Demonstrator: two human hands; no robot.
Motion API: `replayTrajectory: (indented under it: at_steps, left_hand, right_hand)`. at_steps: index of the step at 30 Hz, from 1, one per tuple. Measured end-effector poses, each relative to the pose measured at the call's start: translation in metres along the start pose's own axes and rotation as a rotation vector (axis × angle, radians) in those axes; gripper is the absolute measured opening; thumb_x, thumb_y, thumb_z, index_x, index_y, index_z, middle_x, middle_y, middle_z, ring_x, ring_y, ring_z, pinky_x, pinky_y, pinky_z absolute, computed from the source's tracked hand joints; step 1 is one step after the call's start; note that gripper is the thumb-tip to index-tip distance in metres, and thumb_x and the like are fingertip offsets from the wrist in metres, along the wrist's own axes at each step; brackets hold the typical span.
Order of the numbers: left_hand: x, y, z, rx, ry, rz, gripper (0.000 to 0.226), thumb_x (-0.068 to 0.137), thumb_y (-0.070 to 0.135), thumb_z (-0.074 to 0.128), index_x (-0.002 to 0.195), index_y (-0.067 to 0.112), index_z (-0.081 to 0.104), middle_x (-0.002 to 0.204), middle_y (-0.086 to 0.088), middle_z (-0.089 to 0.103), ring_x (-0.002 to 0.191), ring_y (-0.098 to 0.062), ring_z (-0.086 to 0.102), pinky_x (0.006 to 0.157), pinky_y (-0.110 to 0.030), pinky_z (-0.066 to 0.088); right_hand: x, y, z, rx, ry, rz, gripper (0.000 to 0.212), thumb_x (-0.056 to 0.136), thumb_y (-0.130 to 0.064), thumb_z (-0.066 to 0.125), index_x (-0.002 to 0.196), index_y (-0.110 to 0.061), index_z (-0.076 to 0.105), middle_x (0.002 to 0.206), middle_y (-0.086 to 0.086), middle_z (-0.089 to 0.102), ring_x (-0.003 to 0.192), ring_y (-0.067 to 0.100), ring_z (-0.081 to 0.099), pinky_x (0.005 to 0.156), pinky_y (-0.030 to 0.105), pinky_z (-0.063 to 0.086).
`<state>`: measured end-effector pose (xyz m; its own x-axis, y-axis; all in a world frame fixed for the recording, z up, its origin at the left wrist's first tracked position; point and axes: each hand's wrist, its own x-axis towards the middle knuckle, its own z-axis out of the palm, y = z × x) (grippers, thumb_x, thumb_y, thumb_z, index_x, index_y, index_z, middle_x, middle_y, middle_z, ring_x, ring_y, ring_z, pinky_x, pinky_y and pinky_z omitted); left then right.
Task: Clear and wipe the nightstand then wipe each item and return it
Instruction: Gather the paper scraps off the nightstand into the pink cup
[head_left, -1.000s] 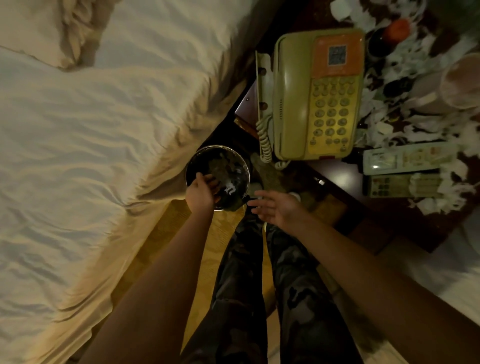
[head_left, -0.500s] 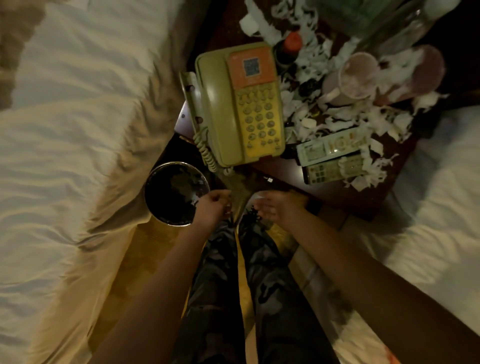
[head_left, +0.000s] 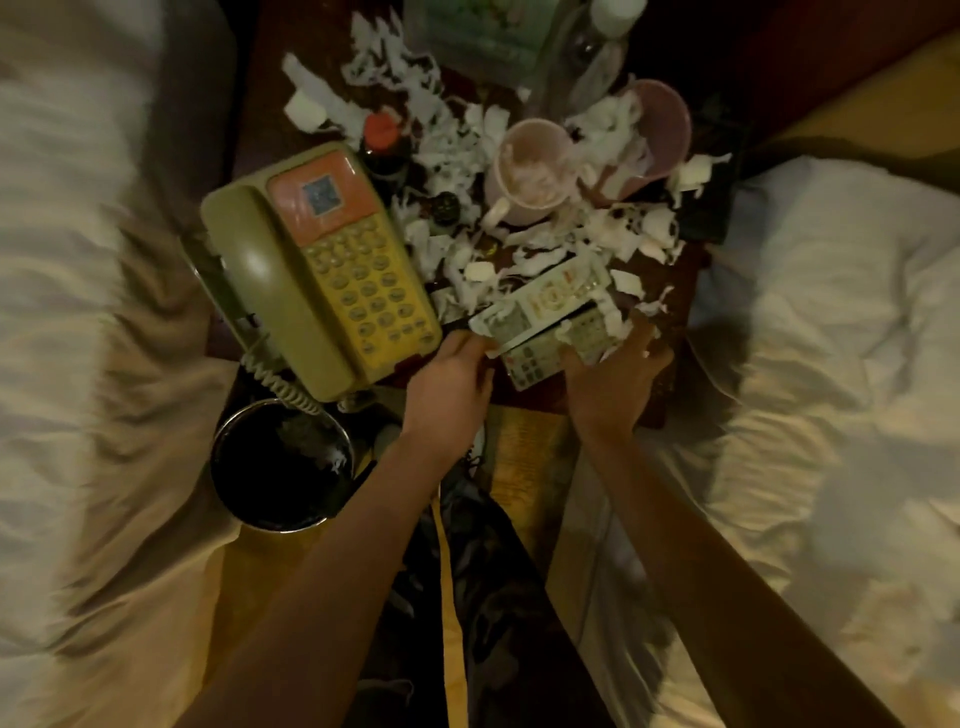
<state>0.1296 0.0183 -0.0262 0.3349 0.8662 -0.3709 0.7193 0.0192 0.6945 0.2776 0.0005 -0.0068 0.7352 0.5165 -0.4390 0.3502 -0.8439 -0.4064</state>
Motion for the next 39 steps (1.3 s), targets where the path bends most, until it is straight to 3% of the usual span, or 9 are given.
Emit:
replayTrajectory:
  at_steps: [6, 9, 11, 13, 26, 30, 34, 36, 39]
  left_hand:
    - [0.033, 0.014, 0.012, -0.113, -0.040, -0.104, 0.022, 0.094, 0.011, 0.054, 0.115, 0.009, 0.061, 0.098, -0.004, 0.067, 0.078, -0.019, 0.065, 0.066, -0.032, 0.054]
    - [0.036, 0.022, 0.022, -0.267, -0.035, -0.187, 0.020, 0.096, 0.013, 0.050, 0.110, 0.009, 0.063, 0.091, -0.010, 0.069, 0.073, -0.024, 0.067, 0.067, -0.041, 0.057]
    - [0.035, 0.027, 0.029, -0.401, -0.038, -0.291, 0.018, 0.098, 0.014, 0.048, 0.106, 0.015, 0.063, 0.085, -0.014, 0.069, 0.071, -0.031, 0.067, 0.066, -0.048, 0.057]
    - [0.034, 0.034, 0.035, -0.531, -0.040, -0.405, 0.018, 0.099, 0.016, 0.045, 0.106, 0.018, 0.062, 0.093, -0.016, 0.068, 0.074, -0.031, 0.068, 0.069, -0.045, 0.059]
    - [0.037, 0.061, 0.056, -0.758, 0.015, -0.653, 0.019, 0.099, 0.014, 0.046, 0.110, 0.009, 0.061, 0.101, -0.013, 0.067, 0.088, -0.020, 0.068, 0.071, -0.027, 0.056]
    - [0.035, 0.063, 0.055, -0.652, -0.039, -0.555, 0.020, 0.098, 0.021, 0.049, 0.113, 0.015, 0.061, 0.108, -0.007, 0.066, 0.095, -0.015, 0.065, 0.076, -0.028, 0.055]
    - [0.031, 0.075, 0.057, -0.851, -0.201, -0.500, 0.031, 0.099, 0.025, 0.046, 0.129, 0.017, 0.050, 0.120, -0.003, 0.059, 0.108, -0.014, 0.061, 0.086, -0.027, 0.054]
    - [0.030, 0.080, 0.059, -0.976, -0.248, -0.538, 0.032, 0.100, 0.025, 0.043, 0.129, 0.016, 0.051, 0.118, -0.003, 0.062, 0.109, -0.015, 0.061, 0.089, -0.028, 0.052]
    - [0.030, 0.083, 0.058, -1.049, -0.192, -0.558, 0.026, 0.101, 0.022, 0.040, 0.109, 0.017, 0.064, 0.110, -0.005, 0.067, 0.107, -0.020, 0.063, 0.088, -0.034, 0.053]
  right_hand:
    - [0.037, 0.016, 0.008, -0.129, -0.023, -0.140, 0.085, 0.068, -0.044, 0.081, 0.137, -0.016, 0.039, 0.137, 0.010, 0.032, 0.115, 0.024, 0.050, 0.082, 0.032, 0.047]
    - [0.045, 0.024, 0.008, -0.056, -0.032, -0.183, 0.055, 0.076, -0.030, 0.077, 0.123, -0.011, 0.054, 0.130, 0.009, 0.038, 0.103, 0.014, 0.048, 0.082, 0.021, 0.040]
    - [0.047, 0.031, 0.008, 0.010, 0.033, -0.287, 0.022, 0.081, -0.011, 0.071, 0.100, -0.003, 0.065, 0.116, 0.013, 0.050, 0.095, 0.019, 0.055, 0.077, 0.006, 0.033]
    - [0.050, 0.039, 0.008, 0.040, 0.086, -0.381, 0.003, 0.080, 0.002, 0.067, 0.082, 0.001, 0.069, 0.097, 0.014, 0.060, 0.079, 0.024, 0.062, 0.071, 0.006, 0.037]
    - [0.050, 0.044, 0.006, -0.025, -0.155, -0.353, 0.024, 0.080, -0.015, 0.070, 0.101, -0.005, 0.062, 0.110, 0.010, 0.057, 0.092, 0.022, 0.059, 0.076, 0.034, 0.052]
    - [0.054, 0.042, 0.000, 0.130, -0.202, -0.233, 0.006, 0.083, -0.003, 0.065, 0.088, -0.007, 0.064, 0.097, 0.008, 0.062, 0.083, 0.017, 0.059, 0.064, 0.007, 0.039]
    - [0.038, 0.034, -0.026, 0.498, -0.387, -0.109, 0.024, 0.084, 0.001, 0.062, 0.077, -0.021, 0.059, 0.078, -0.001, 0.065, 0.072, 0.011, 0.063, 0.064, 0.019, 0.051]
    - [0.026, 0.034, -0.039, 0.493, -0.549, -0.125, 0.021, 0.084, 0.003, 0.061, 0.092, -0.016, 0.065, 0.089, -0.002, 0.068, 0.087, 0.010, 0.066, 0.074, 0.022, 0.053]
    - [0.019, 0.038, -0.056, 0.592, -0.781, -0.061, 0.050, 0.085, 0.007, 0.061, 0.130, -0.014, 0.054, 0.116, -0.003, 0.064, 0.102, 0.008, 0.064, 0.087, 0.024, 0.053]
